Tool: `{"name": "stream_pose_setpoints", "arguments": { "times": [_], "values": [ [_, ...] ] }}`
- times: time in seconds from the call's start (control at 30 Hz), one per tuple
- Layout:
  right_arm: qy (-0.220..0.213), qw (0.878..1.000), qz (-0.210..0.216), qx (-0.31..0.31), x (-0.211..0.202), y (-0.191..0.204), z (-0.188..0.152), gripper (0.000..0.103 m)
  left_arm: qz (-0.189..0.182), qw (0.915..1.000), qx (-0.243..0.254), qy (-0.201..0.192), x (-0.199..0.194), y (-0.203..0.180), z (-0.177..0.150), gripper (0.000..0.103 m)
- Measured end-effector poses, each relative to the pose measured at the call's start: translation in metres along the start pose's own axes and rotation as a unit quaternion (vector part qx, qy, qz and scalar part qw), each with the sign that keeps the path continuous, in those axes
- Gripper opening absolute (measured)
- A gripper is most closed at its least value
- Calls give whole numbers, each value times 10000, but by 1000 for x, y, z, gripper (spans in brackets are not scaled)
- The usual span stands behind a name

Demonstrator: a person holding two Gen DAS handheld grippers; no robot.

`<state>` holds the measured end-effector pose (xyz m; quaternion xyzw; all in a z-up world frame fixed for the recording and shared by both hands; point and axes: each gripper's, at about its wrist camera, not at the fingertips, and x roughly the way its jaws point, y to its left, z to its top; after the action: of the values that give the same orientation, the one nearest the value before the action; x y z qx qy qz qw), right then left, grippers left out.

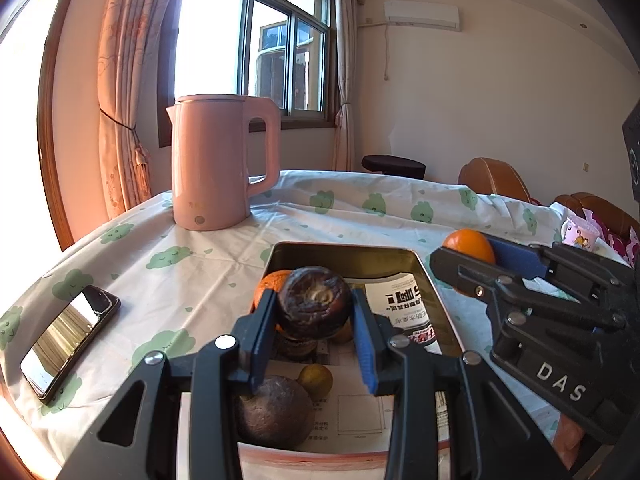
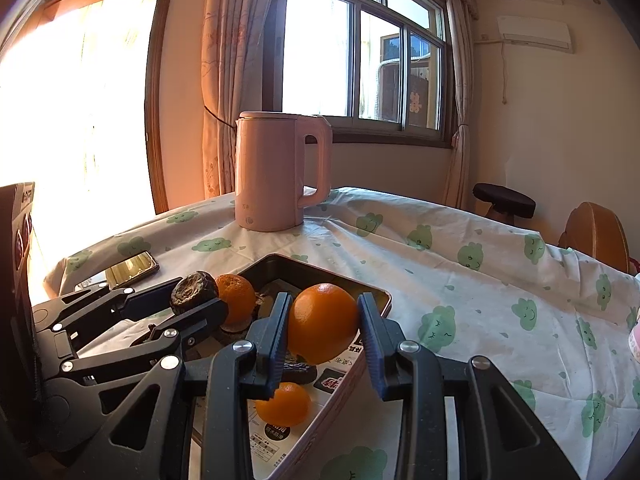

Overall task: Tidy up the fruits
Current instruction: 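Carry the dark brown fruit with the left tool while the right tool carries the orange over the box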

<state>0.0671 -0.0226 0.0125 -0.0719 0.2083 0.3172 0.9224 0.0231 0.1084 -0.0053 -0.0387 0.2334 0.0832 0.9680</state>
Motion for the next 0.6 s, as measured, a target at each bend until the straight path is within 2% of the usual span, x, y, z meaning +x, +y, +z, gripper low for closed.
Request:
{"name": "stream_pose_setpoints", "arguments": {
  "times": [0.6],
  "values": [
    [184,9998,32,48,11,2,-3,36,1,10000,32,70,2,1,-6,38]
  ]
}}
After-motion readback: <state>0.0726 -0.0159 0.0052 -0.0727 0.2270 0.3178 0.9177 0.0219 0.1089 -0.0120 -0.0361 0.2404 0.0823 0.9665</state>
